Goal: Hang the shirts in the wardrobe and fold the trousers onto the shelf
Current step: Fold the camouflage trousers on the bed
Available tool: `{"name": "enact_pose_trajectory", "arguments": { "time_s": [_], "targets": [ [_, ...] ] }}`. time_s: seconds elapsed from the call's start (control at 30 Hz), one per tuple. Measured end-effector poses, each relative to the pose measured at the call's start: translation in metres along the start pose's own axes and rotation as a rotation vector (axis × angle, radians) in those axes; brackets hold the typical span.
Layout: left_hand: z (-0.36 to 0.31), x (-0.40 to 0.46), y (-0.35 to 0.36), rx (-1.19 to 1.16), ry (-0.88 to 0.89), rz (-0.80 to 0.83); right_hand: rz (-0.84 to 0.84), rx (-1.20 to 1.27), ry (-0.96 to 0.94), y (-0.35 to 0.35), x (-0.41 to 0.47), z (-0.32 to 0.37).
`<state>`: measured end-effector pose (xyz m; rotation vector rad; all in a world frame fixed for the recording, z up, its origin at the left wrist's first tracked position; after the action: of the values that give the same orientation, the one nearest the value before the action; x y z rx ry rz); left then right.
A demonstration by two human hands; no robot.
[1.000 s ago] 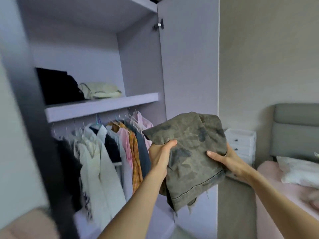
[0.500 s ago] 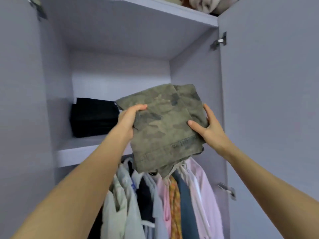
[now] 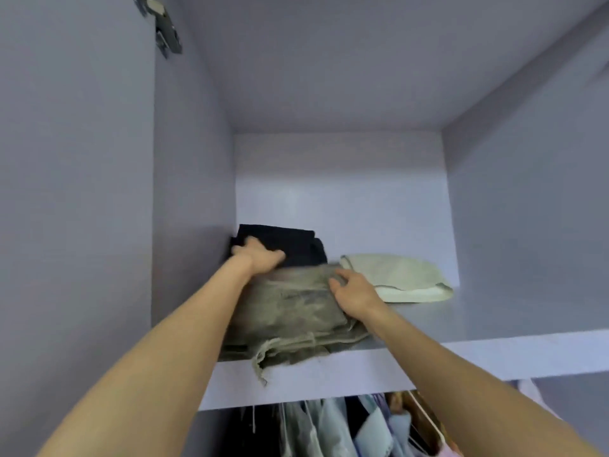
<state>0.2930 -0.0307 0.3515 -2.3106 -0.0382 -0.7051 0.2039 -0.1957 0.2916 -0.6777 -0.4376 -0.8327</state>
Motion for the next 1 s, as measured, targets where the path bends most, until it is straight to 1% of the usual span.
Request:
{"name": "enact_pose_trajectory", "arguments": {
  "time_s": [0.07,0.1,0.13,0.17,0.23,0.3,0.33,0.43,0.5,0.6,0.63,0.7,0.73,0.77,0.8,0.83,0.9,0.93,0.97,1.0],
  "targets": [
    [-0.013,-0.021,0.035,0.157,0.19,0.232,0.014,-0.173,-0.004,0.01,0.001,-0.008],
    [-0.014,-0.031,0.046,0.214,0.24,0.291,0.026,-0.227,-0.029,0.01,0.001,-0.009],
    [-0.013,-0.037,0.052,0.27,0.265,0.294,0.058,-0.259,-0.06,0.006,0.002,-0.01],
    [-0.008,-0.043,0.056,0.326,0.271,0.242,0.118,-0.272,-0.092,0.005,-0.001,-0.015],
    [0.003,-0.053,0.052,0.389,0.31,0.053,0.227,-0.241,-0.157,0.002,-0.007,-0.022],
    [0.017,-0.064,0.054,0.358,0.348,-0.086,0.293,-0.195,-0.204,0.005,-0.017,-0.024],
    [0.023,-0.066,0.055,0.319,0.363,-0.119,0.303,-0.166,-0.213,0.009,-0.019,-0.022],
    [0.044,-0.056,0.058,0.261,0.342,-0.089,0.338,-0.153,-0.172,0.032,-0.024,-0.014],
    [0.056,-0.045,0.057,0.295,0.314,-0.046,0.368,-0.201,-0.134,0.047,-0.026,-0.009],
    [0.063,-0.04,0.06,0.359,0.263,-0.023,0.381,-0.251,-0.113,0.05,-0.029,-0.008],
    [0.063,-0.043,0.062,0.362,0.237,-0.021,0.382,-0.271,-0.125,0.047,-0.033,-0.009],
    [0.064,-0.063,0.059,0.36,0.199,-0.039,0.352,-0.367,-0.219,0.034,-0.053,-0.015],
    [0.064,-0.075,0.055,0.353,0.2,-0.068,0.299,-0.409,-0.29,0.026,-0.065,-0.018],
    [0.064,-0.092,0.049,0.355,0.214,-0.111,0.244,-0.4,-0.364,0.018,-0.08,-0.02],
    [0.067,-0.114,0.041,0.356,0.223,-0.165,0.19,-0.294,-0.417,0.009,-0.099,-0.022],
    [0.07,-0.135,0.035,0.329,0.23,-0.222,0.129,-0.138,-0.427,-0.001,-0.115,-0.025],
    [0.081,-0.191,0.027,0.243,0.195,-0.308,0.03,0.142,-0.395,-0.018,-0.151,-0.037],
    [0.089,-0.22,0.026,0.196,0.165,-0.329,-0.002,0.224,-0.381,-0.023,-0.17,-0.043],
    [0.097,-0.247,0.027,0.164,0.132,-0.332,0.018,0.259,-0.372,-0.022,-0.19,-0.049],
    [0.108,-0.28,0.028,0.153,0.076,-0.328,0.105,0.285,-0.353,-0.012,-0.215,-0.056]
  ]
}}
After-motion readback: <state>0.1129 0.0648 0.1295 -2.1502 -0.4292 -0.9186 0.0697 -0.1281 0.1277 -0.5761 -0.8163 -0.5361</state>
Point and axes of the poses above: each hand's wrist, its own x-axis towards the middle knuckle, its own y-axis out of the palm, z = x × y, the point moved 7 cm from there along x, towards the middle knuckle, and after that the axes turned 9 degrees about -z, right-handed, at the moved point
